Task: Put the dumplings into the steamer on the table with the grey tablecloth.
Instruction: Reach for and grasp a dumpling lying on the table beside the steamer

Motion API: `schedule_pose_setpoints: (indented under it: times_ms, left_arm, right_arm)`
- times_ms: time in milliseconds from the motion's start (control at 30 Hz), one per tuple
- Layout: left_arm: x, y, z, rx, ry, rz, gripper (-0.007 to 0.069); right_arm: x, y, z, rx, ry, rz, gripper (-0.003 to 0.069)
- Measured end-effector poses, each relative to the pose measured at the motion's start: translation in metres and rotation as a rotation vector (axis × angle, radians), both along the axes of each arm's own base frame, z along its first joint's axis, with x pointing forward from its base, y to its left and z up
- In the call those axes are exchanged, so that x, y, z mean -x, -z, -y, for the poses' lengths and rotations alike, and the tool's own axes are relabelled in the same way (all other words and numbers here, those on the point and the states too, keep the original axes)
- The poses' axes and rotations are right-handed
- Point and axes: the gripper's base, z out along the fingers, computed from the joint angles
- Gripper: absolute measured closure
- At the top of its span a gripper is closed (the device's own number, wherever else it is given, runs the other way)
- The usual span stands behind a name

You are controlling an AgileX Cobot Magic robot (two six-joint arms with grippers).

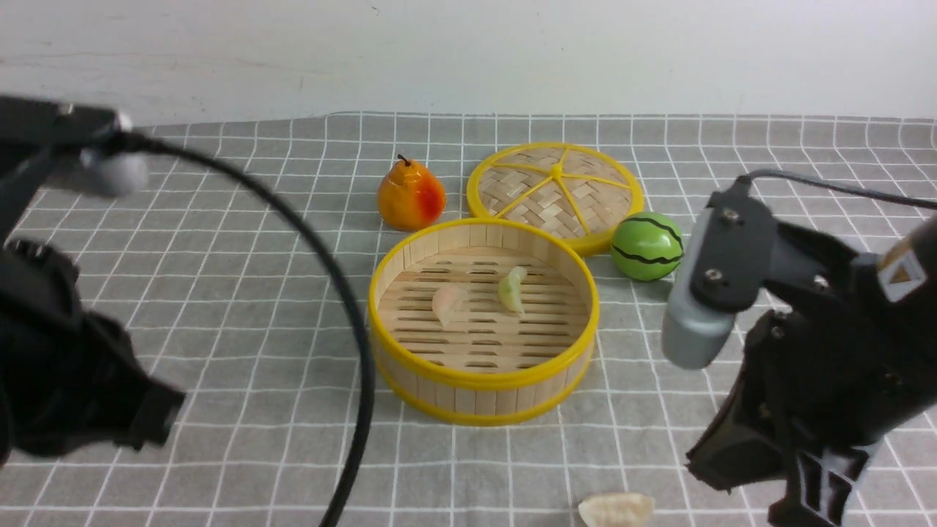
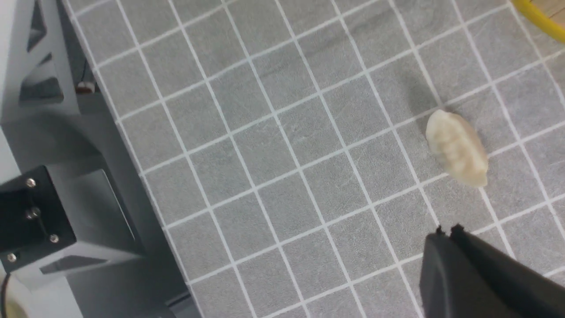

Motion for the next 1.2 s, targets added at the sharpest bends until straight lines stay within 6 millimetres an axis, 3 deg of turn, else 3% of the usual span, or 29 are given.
schedule_pose_setpoints:
  times_ms: [133, 267, 333, 433, 567, 767, 933, 1033, 1167, 1200]
  left_arm:
    - [0.021, 0.027, -0.01, 0.0, 0.003, -0.001, 0.0638]
    - [0.039, 0.047, -0.019, 0.011, 0.002, 0.004, 0.0638]
    - [0.043, 0.05, -0.02, 0.013, 0.002, 0.004, 0.0638]
    - [0.051, 0.058, -0.025, 0.017, 0.002, 0.007, 0.0638]
    - [0.054, 0.06, -0.026, 0.019, 0.002, 0.011, 0.0638]
    - [0.052, 0.058, -0.024, 0.038, 0.0, 0.042, 0.0638]
    - [0.05, 0.057, -0.024, 0.048, -0.001, 0.06, 0.0638]
    - [0.05, 0.056, -0.023, 0.054, -0.001, 0.069, 0.0638]
    - [0.049, 0.056, -0.023, 0.057, -0.001, 0.074, 0.0638]
    - [0.049, 0.056, -0.023, 0.057, -0.001, 0.074, 0.0638]
  right_arm:
    - [-0.017, 0.026, -0.014, 0.058, -0.074, -0.024, 0.0563]
    - [-0.027, 0.055, -0.035, 0.132, -0.207, -0.005, 0.0377]
    - [-0.029, 0.062, -0.04, 0.152, -0.231, 0.004, 0.0332]
    - [-0.041, 0.087, -0.052, 0.222, -0.272, 0.042, 0.019]
    - [-0.056, 0.113, -0.055, 0.304, -0.299, 0.063, 0.012]
    - [-0.071, 0.15, -0.059, 0.394, -0.342, 0.073, 0.0116]
    - [-0.077, 0.167, -0.062, 0.411, -0.346, 0.07, 0.0159]
    - [-0.077, 0.167, -0.062, 0.414, -0.33, 0.058, 0.0219]
    - [-0.075, 0.167, -0.061, 0.42, -0.309, 0.037, 0.0384]
    - [-0.075, 0.167, -0.061, 0.424, -0.312, 0.039, 0.0384]
